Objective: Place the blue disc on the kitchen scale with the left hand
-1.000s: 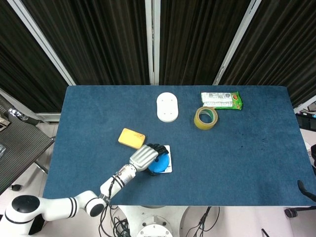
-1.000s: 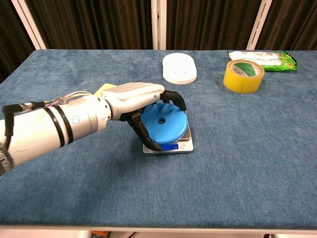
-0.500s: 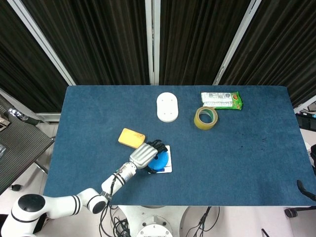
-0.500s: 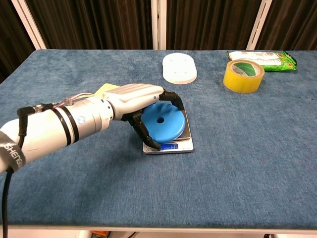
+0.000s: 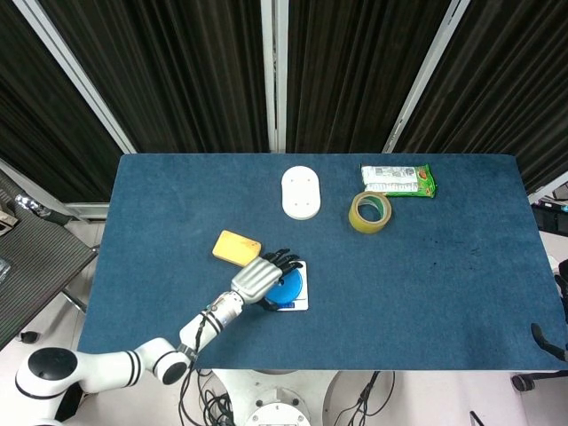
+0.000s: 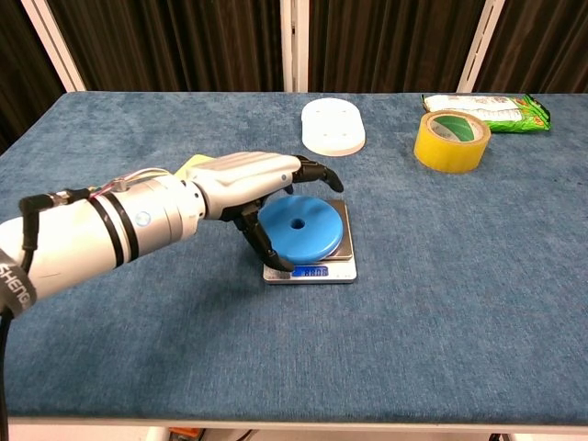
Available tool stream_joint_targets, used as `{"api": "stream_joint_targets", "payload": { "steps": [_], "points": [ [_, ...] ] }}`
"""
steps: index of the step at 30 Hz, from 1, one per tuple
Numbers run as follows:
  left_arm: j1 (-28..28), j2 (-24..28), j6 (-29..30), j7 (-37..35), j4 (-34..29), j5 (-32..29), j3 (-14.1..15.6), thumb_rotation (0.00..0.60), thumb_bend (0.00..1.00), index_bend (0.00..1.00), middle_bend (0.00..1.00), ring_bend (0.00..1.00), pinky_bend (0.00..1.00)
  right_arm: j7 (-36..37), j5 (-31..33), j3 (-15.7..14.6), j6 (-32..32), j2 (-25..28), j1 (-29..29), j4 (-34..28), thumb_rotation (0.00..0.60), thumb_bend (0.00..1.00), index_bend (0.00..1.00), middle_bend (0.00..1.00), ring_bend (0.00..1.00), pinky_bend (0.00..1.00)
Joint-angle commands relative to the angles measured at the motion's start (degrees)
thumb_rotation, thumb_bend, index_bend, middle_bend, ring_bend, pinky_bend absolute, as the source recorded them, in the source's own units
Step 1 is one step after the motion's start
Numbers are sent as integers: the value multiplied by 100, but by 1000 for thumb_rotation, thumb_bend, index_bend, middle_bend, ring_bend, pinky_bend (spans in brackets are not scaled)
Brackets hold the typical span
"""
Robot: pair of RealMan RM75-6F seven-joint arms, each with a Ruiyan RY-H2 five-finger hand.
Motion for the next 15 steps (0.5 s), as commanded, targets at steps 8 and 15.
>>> {"api": "stream_joint_targets", "payload": {
  "steps": [8,15],
  "points": [
    [365,730,577,312,-1089,94,157,600,113,136,63,0,180,1,-51,-9,58,18,-9,-53,600,231,0,0,0,0],
    [1384,1824,1880,793,-2095,432,818,600,112,136,68,0,147,-2,-134,-44,139,-3,-30,-45,600,231,0,0,0,0]
  ]
}}
